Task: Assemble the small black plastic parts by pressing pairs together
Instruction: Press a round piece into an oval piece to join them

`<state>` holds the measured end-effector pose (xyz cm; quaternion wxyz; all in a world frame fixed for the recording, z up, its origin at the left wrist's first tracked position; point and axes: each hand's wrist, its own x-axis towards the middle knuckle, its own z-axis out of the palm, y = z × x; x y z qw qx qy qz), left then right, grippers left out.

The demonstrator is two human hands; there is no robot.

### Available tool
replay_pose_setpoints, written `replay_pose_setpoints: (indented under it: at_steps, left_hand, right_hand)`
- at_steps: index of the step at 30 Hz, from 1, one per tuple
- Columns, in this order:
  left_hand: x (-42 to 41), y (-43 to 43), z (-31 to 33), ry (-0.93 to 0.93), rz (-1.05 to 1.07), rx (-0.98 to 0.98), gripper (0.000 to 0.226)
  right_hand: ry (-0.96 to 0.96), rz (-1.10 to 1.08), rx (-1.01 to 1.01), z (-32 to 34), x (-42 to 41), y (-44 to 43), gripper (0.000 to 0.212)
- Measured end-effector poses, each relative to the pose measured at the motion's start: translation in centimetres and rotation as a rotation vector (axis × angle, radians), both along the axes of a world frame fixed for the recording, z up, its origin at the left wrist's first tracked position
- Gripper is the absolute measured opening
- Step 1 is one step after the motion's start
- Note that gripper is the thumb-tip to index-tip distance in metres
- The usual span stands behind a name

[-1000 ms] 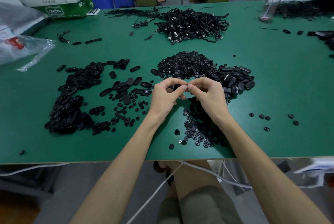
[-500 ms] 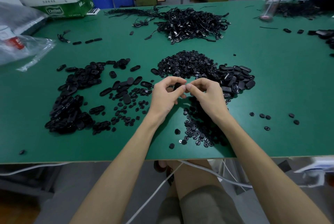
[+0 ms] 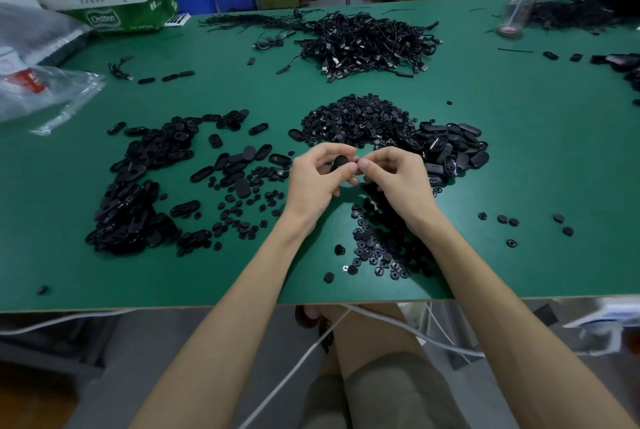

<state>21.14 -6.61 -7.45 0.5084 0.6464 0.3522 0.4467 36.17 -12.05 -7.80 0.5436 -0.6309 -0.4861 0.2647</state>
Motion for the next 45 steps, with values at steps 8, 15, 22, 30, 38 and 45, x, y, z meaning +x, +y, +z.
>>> replay_pose_setpoints:
  at_steps: [8,15,22,30,38,45]
  left_hand:
    - [-0.01,0.04,-0.06,0.011,-0.043,0.015,0.026]
    - [0.37,0.66,-0.54,0.039,0.01,0.015,0.039]
    - [0.5,0.39,-0.54,-0.032,0.043,-0.026,0.028]
    - [0.22,0.06,-0.15,-0.111,0.067,-0.113,0.016]
    - [0.18,0.31,-0.41,-0.029,0.073,-0.028,0.017]
    - [0.49,0.54,-0.65,-0.008,0.086,-0.037,0.028]
  right_hand:
    - [-0.009,-0.058,0.009,-0.03,-0.01,0.11,0.011]
    - [0.06,-0.095,0.031,-0.07,0.12,0.04,0.009]
    - [0.034,-0.031,0.054,0.31,-0.1,-0.38,0.009]
    - [0.028,0.038,0.08,0.61,-0.29,-0.5,0.003]
    - [0.016,0.052,0.08,0.35,-0.2,-0.21,0.015]
    - [0.022,0.044,0.087,0.3,-0.16,-0.17,0.015]
